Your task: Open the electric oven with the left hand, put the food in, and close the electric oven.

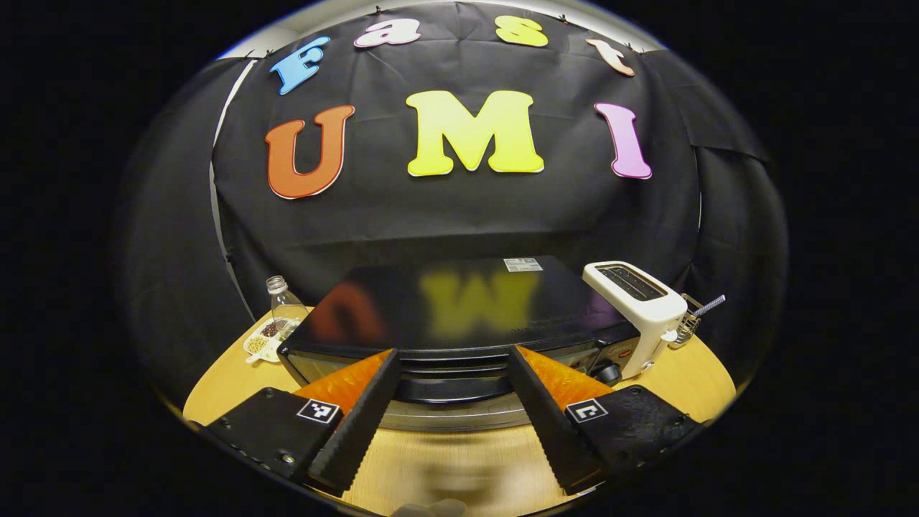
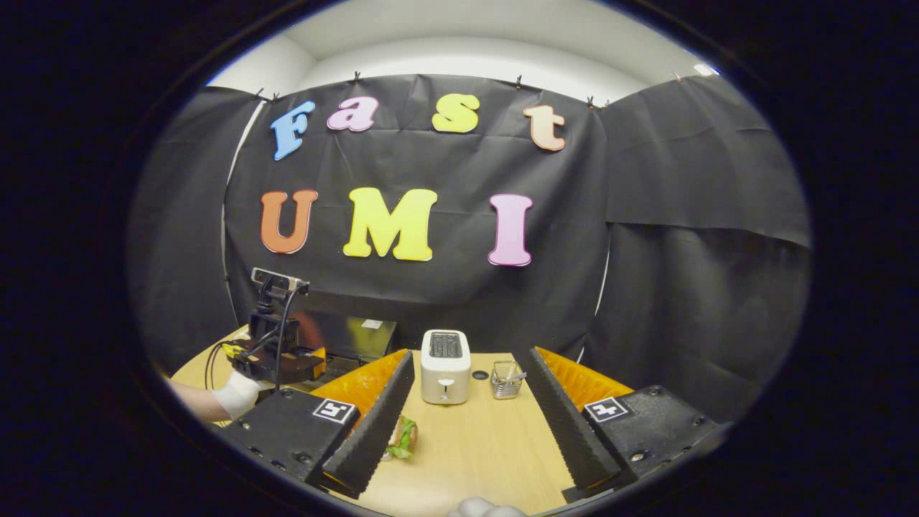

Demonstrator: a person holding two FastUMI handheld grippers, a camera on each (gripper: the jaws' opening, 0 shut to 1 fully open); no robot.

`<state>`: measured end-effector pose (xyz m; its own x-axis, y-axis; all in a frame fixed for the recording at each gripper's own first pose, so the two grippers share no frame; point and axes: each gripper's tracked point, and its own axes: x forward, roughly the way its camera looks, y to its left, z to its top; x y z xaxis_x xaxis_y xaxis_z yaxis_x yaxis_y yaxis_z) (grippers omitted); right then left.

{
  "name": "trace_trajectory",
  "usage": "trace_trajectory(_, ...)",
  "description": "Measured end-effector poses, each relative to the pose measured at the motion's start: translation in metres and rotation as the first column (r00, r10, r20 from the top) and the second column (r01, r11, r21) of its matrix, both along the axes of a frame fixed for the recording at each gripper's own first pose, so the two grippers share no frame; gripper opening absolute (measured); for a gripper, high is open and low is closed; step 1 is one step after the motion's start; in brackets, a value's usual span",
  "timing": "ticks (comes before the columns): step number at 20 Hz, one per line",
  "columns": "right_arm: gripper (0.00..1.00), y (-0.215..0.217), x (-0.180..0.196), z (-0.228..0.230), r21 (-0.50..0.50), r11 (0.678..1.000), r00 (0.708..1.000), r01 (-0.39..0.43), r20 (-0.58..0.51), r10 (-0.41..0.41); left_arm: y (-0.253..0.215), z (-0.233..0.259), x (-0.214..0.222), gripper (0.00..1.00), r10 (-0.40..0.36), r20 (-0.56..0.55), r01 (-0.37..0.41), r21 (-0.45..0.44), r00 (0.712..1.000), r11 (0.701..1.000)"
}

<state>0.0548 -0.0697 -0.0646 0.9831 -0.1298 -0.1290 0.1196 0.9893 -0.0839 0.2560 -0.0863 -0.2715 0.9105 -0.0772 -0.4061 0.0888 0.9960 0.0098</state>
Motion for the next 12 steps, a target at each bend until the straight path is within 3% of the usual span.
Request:
trace_trajectory(3,1.0,0.005,0.0,-0.002,0.004,1.0,1.0,-0.015,-0.004,0.015,0.001,-0.002,-0.014,0.99,-0.003,-0.002,0.003,0.0,1.0,1.0)
trace_trajectory(4,0.91,0.005,0.0,-0.002,0.003,1.0,1.0,-0.018,-0.006,0.018,0.001,-0.002,-0.019,0.99,-0.006,0.004,0.006,0.001,1.0,1.0)
trace_trajectory(5,1.0,0.007,0.0,-0.003,0.002,1.0,1.0,-0.024,-0.007,0.024,0.001,-0.004,-0.025,0.99,-0.007,-0.002,0.007,-0.004,1.0,1.0)
trace_trajectory(12,1.0,0.016,-0.007,-0.011,0.01,0.998,0.998,-0.054,-0.022,0.054,0.003,-0.023,-0.073,0.98,-0.012,-0.05,0.012,-0.01,0.999,1.0)
